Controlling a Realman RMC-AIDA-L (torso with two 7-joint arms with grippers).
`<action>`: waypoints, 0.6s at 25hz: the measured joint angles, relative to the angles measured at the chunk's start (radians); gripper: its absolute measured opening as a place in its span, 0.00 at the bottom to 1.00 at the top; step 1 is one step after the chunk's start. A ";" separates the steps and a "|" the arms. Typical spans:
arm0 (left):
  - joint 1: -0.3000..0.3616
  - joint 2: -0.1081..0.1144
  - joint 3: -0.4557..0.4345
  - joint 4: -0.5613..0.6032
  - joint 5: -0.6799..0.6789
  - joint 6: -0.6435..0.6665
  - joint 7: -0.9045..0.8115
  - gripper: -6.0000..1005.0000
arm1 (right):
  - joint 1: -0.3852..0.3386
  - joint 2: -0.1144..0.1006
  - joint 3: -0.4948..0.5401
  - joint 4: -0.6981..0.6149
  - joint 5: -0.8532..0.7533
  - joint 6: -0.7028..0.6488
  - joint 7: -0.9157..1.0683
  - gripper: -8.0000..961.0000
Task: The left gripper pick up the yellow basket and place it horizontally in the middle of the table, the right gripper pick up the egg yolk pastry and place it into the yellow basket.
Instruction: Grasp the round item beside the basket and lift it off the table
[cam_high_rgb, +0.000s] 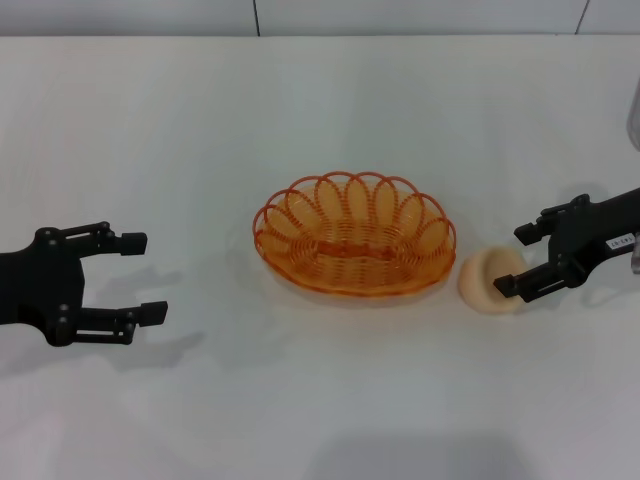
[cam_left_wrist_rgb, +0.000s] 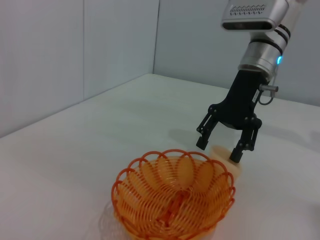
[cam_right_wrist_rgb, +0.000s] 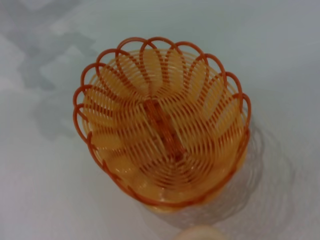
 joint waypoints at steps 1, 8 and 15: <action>0.000 0.000 0.000 0.000 0.000 -0.002 0.000 0.88 | 0.000 0.000 0.000 0.000 0.004 0.000 0.000 0.82; -0.001 -0.002 0.000 -0.001 0.000 -0.019 0.000 0.88 | 0.011 0.003 -0.010 0.024 0.021 0.016 -0.006 0.76; -0.001 -0.002 0.000 0.000 -0.001 -0.016 0.005 0.88 | 0.025 0.003 -0.030 0.036 0.034 0.022 -0.008 0.61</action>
